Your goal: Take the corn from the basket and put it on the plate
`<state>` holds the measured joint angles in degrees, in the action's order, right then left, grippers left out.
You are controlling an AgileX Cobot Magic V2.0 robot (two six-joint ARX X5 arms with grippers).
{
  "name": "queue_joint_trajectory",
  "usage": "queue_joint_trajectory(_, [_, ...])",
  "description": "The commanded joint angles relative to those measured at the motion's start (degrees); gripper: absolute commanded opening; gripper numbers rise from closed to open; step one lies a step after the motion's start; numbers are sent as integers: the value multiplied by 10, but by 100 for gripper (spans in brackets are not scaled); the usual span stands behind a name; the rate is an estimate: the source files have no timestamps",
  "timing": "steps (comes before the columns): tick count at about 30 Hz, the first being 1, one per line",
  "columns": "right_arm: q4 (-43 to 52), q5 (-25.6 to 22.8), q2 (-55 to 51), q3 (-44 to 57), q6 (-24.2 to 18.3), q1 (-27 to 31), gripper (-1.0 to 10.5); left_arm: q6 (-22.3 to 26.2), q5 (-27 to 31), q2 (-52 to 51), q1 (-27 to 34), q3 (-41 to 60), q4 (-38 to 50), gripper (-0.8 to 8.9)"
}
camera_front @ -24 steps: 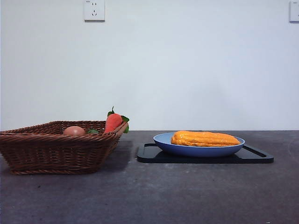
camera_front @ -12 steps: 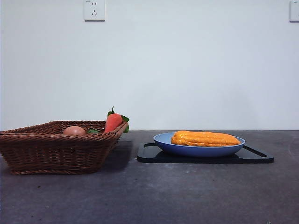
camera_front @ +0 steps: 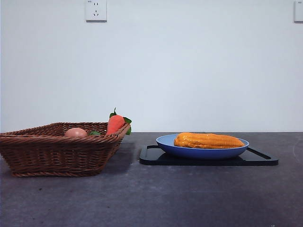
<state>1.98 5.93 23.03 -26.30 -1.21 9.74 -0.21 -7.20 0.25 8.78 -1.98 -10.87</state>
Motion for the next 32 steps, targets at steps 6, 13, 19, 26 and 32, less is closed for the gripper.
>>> queue_joint_trajectory(6, [104,0,-117,188,20,1,2,-5,-1,-1,2,5,-28,8])
queue_joint_trajectory(13, [80,0,-175,258,40,-2,2,-5,-1,-1,2,5,-28,8])
queue_joint_trajectory(19, [37,0,-200,258,40,-2,2,-5,-1,-1,2,5,-28,8])
queue_joint_trajectory(26, [-50,1,-228,258,40,-2,2,-5,-1,-1,2,5,-28,8])
queue_joint_trajectory(32, [-102,1,-228,258,42,-2,2,-5,-1,-1,2,5,-28,8])
